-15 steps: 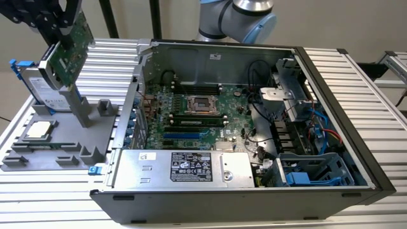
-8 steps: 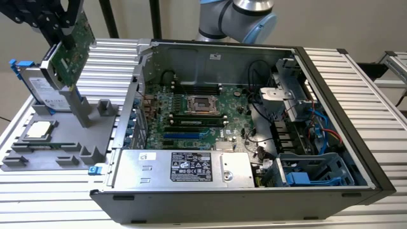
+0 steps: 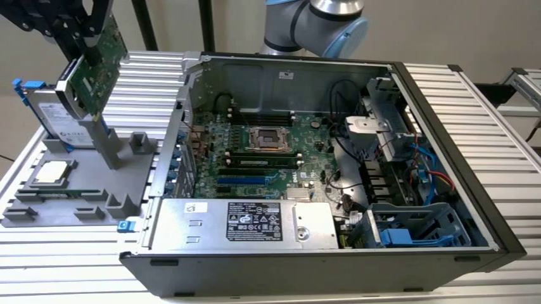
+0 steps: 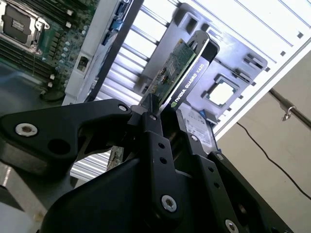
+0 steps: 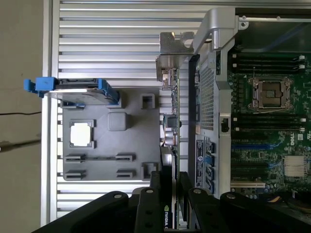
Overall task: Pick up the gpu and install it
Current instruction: 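Pick up the gpu and move the gpu toward the slot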
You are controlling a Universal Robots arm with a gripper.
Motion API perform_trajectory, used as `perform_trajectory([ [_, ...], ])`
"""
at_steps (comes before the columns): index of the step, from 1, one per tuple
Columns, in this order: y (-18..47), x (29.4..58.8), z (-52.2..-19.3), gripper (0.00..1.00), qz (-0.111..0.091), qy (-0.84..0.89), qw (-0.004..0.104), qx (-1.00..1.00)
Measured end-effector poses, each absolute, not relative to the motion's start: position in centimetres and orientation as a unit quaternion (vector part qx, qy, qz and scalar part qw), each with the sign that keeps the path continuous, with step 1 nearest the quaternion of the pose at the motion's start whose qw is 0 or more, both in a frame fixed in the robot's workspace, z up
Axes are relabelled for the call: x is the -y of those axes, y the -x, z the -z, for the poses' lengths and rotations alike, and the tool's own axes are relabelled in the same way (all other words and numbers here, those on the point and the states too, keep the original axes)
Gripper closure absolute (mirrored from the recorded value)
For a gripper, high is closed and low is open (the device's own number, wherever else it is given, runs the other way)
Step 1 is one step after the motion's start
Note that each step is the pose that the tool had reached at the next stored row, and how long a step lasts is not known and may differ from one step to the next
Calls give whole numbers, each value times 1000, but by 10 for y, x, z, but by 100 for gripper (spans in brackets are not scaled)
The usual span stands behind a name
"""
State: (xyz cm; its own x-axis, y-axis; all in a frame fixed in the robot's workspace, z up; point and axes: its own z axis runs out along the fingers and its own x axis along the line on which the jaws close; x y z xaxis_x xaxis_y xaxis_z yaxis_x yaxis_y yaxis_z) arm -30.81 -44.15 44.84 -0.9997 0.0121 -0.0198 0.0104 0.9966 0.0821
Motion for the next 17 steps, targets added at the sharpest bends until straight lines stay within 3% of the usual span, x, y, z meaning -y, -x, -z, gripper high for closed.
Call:
perform_trajectory([
  [17, 299, 441, -448, 100, -41, -6, 10, -999],
])
